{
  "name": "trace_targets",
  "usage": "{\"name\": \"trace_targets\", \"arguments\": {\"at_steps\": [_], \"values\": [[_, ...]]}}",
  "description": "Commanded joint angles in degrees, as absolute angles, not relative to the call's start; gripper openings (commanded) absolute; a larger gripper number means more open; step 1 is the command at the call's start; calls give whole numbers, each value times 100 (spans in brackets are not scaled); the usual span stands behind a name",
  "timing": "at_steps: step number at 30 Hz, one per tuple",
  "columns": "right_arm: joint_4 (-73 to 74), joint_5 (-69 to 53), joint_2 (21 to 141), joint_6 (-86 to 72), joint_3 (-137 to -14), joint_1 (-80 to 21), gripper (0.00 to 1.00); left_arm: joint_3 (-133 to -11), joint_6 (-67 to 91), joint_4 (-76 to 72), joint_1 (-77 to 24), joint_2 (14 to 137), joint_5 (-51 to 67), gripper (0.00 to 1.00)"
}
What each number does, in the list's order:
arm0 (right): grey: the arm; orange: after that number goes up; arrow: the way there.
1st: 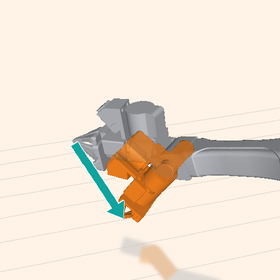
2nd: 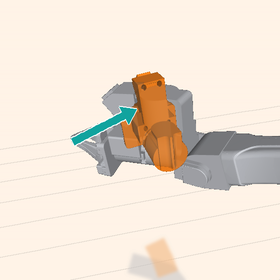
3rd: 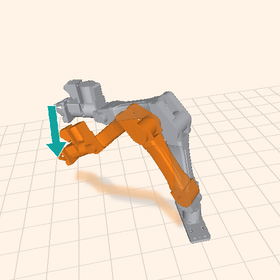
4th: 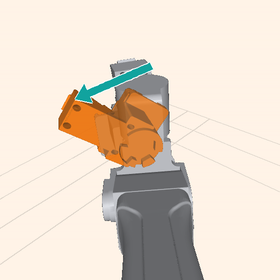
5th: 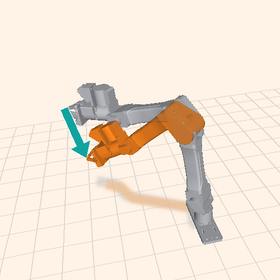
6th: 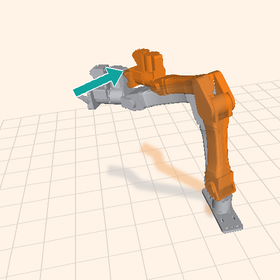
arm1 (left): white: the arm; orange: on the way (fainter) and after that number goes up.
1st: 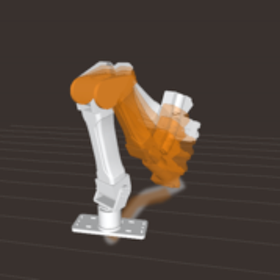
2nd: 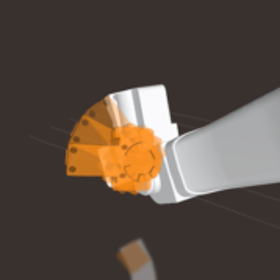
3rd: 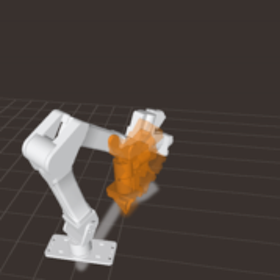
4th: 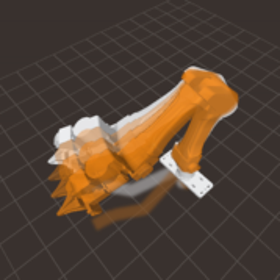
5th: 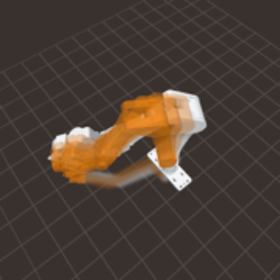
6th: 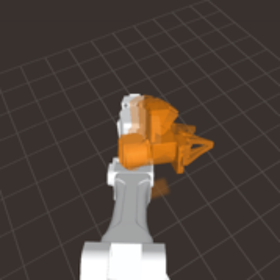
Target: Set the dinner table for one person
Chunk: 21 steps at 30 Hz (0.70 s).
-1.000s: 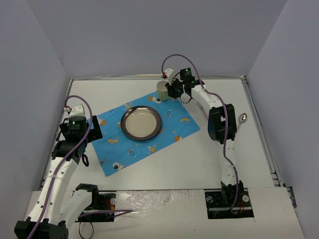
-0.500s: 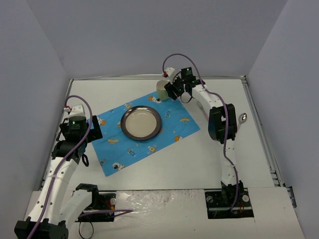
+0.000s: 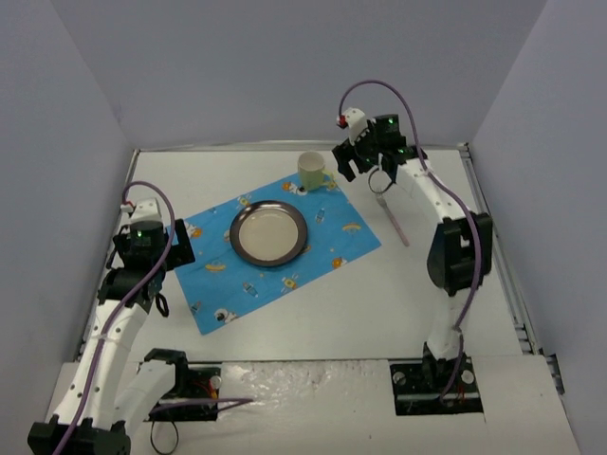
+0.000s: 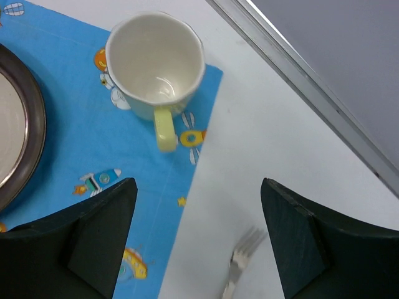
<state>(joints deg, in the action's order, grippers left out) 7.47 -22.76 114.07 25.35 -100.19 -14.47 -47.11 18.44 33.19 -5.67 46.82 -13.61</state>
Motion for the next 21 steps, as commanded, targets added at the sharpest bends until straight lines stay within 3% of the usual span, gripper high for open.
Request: {"name": "trace_targets", "arguments": {"at_steps": [1, 5, 15, 21], "values": [[269, -1288, 10161, 1664, -9069, -1135, 79, -4814, 1787, 3135, -598, 4507, -1398, 97], [56, -525, 9530, 981, -8140, -1024, 84, -4808, 1816, 3124, -601, 4459, -1352, 97], [-580, 1822, 8722, -1323, -5899, -458, 85, -4805, 1843, 3132, -606, 4362, -1298, 97], [-668, 1598, 8372, -1907, -4977, 243, 85, -4808, 1846, 3125, -615, 4333, -1241, 97]]}}
